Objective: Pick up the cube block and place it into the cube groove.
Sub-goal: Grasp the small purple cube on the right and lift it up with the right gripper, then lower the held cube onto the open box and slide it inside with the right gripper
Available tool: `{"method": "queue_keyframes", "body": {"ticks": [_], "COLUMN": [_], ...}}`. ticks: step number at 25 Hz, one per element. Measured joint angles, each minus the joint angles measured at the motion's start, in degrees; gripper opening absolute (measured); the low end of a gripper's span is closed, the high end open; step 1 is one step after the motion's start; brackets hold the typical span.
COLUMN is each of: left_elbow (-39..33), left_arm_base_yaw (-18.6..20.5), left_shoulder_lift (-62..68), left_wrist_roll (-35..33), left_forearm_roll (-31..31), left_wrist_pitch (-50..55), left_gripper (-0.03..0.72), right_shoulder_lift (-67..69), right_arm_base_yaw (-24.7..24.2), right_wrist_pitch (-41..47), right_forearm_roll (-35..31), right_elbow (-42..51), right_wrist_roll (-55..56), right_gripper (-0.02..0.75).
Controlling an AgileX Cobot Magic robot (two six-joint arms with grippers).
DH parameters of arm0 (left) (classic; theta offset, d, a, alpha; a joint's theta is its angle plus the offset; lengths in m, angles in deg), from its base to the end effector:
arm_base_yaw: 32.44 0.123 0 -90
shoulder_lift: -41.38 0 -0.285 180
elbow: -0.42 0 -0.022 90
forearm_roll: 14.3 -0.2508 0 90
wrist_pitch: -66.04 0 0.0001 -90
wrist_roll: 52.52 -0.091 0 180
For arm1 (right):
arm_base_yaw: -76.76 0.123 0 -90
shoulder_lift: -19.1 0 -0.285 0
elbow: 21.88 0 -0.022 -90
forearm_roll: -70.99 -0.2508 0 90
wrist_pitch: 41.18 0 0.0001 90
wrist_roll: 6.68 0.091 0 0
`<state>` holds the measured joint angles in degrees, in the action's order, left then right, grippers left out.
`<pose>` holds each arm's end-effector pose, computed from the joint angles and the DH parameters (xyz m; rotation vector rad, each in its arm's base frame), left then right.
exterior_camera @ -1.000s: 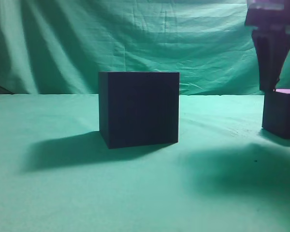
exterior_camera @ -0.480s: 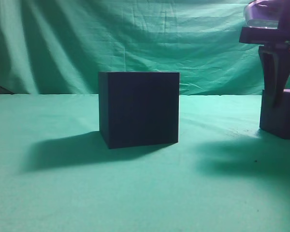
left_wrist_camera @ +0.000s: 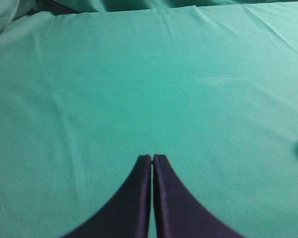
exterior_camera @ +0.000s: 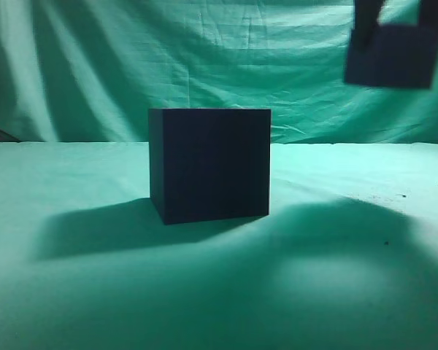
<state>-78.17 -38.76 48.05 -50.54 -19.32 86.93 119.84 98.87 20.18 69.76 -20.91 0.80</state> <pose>0.0524 -0.0029 0.1735 0.1241 1.8471 -0.0150 0.3047 0.1256 0.2866 -0.3533 2.8360 0.1368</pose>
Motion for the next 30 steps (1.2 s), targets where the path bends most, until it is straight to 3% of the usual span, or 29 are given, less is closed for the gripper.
{"method": "queue_keyframes", "body": {"ticks": [5, 13, 22, 30], "left_elbow": [0.0, 0.0, 0.0, 0.0], "left_arm_base_yaw": [0.0, 0.0, 0.0, 0.0], "left_shoulder_lift": [0.0, 0.0, 0.0, 0.0], "left_wrist_roll": [0.0, 0.0, 0.0, 0.0], "left_forearm_roll": [0.0, 0.0, 0.0, 0.0], "left_wrist_pitch": [0.0, 0.0, 0.0, 0.0], "left_gripper": [0.000, 0.000, 0.000, 0.000], "right_shoulder_lift": [-0.3, 0.7, 10.5, 15.2], "right_arm_base_yaw": [9.7, 22.1, 23.9, 23.9], "right_wrist_pitch": [6.1, 2.0, 8.7, 9.6], "right_forearm_roll": [0.0, -0.4, 0.1, 0.3], "right_elbow": [-6.7, -8.4, -16.6, -19.9], "right_wrist_roll": [-0.3, -0.2, 1.2, 3.3], "right_gripper": [0.424, 0.424, 0.424, 0.424]}}
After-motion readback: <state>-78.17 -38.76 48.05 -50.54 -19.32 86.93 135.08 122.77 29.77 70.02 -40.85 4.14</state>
